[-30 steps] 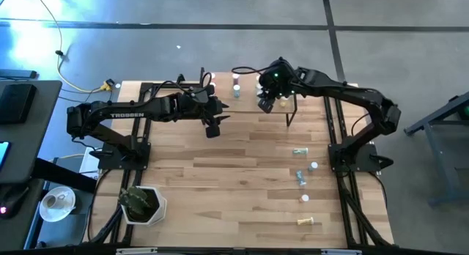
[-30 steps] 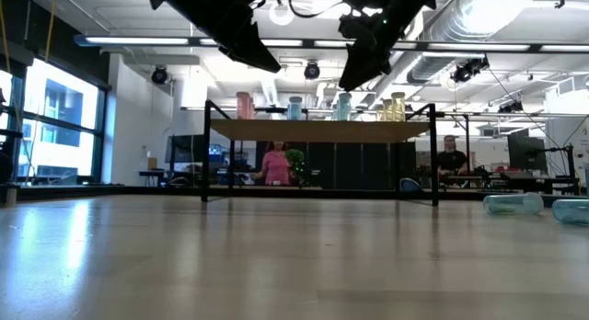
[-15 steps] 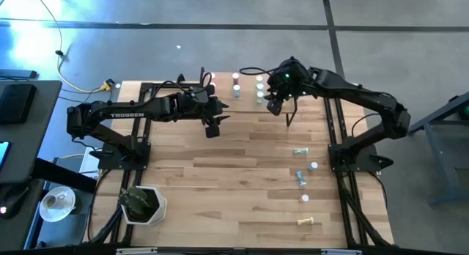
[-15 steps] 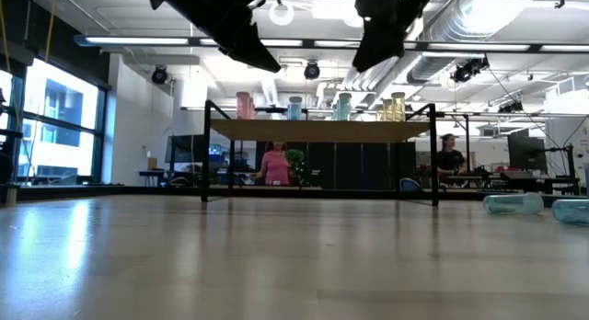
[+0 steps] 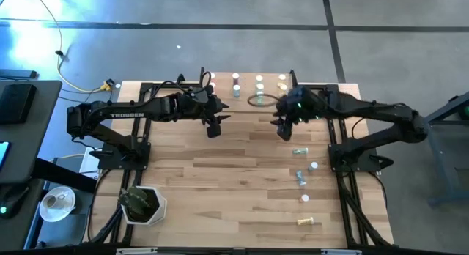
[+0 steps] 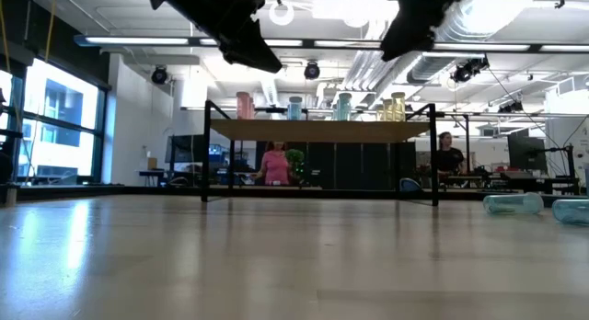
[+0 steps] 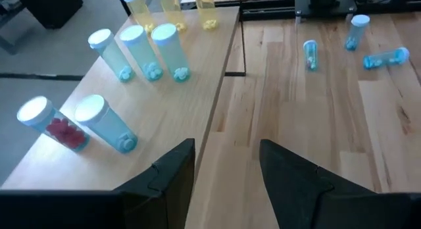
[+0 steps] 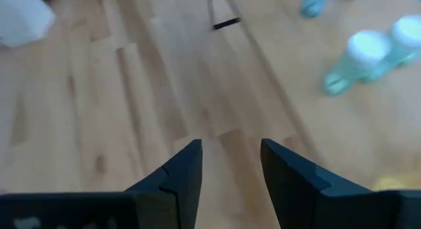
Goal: Pick and place medicine bottles onto shelf by color
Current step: Put the blue pill bottle on the shelf aligned with the other blue pill bottles
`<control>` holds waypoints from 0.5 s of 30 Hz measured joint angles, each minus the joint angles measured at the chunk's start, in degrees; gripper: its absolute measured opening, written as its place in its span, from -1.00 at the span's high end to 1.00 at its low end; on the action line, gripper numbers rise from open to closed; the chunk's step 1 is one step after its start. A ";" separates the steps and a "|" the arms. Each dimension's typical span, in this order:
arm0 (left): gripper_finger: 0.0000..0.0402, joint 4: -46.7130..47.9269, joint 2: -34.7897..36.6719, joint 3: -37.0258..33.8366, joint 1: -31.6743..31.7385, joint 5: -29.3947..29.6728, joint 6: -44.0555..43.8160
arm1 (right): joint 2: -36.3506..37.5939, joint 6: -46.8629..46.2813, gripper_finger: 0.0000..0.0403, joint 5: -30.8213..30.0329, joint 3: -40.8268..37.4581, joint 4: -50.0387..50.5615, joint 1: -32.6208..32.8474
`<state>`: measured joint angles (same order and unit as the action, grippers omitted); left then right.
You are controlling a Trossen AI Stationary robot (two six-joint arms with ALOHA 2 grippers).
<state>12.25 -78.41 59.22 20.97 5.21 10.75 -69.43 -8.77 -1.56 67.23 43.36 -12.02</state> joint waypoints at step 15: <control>0.02 -1.46 0.00 0.00 -3.62 -9.45 -10.59 | 14.84 -19.74 0.27 -10.48 -20.74 -14.00 18.42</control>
<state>10.79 -78.41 59.22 17.35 -4.24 0.16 -54.59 -28.51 -12.05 46.49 29.35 6.40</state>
